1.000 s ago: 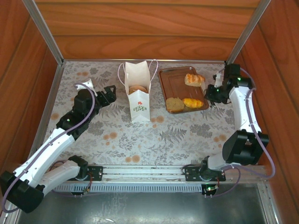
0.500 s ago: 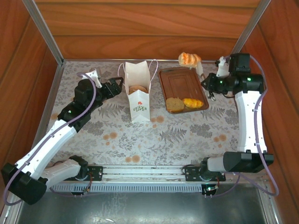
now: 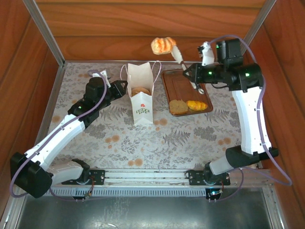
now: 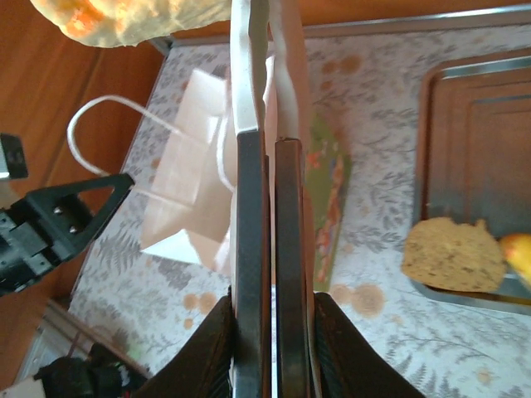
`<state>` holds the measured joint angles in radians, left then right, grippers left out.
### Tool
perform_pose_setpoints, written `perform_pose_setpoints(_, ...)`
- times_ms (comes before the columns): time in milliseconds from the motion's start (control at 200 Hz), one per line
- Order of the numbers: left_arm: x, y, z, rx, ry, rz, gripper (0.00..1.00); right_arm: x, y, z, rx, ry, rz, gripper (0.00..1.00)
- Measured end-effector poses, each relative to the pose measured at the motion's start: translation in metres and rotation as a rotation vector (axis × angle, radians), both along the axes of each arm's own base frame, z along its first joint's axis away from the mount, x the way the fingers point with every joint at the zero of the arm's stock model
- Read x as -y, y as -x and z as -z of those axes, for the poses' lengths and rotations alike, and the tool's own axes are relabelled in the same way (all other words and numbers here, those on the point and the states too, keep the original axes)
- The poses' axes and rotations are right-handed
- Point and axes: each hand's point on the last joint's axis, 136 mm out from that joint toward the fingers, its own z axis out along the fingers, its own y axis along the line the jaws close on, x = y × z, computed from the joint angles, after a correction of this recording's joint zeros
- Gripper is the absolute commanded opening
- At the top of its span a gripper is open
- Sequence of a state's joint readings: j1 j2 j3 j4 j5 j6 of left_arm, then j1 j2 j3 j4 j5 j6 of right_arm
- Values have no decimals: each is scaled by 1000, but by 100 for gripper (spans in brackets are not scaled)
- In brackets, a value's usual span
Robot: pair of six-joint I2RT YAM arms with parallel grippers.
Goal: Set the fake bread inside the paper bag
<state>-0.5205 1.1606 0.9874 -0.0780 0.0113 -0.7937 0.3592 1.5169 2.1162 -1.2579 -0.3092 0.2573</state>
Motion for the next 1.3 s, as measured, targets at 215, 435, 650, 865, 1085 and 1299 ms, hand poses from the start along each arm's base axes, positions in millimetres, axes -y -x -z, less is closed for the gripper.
perform_pose_setpoints(215,-9,-1,-7,25,-2,-44,12,-50,7,17,-64,-10,-121,17)
perform_pose_setpoints(435,-17,1,-9,35,-8,-80,7,-90,11,32,-113,-30,-211,17)
perform_pose_setpoints(650,-21,1,-3,24,-21,-101,3,-106,12,44,-147,-52,-243,17)
perform_pose_setpoints(865,-28,5,-4,29,-25,-121,0,-104,11,83,-237,-3,-216,17)
perform_pose_setpoints(1085,-33,8,-6,36,-26,-137,0,-90,11,93,-246,63,-167,17)
perform_pose_setpoints(1299,-35,9,-3,31,-31,-141,0,-73,15,93,-235,142,-132,24)
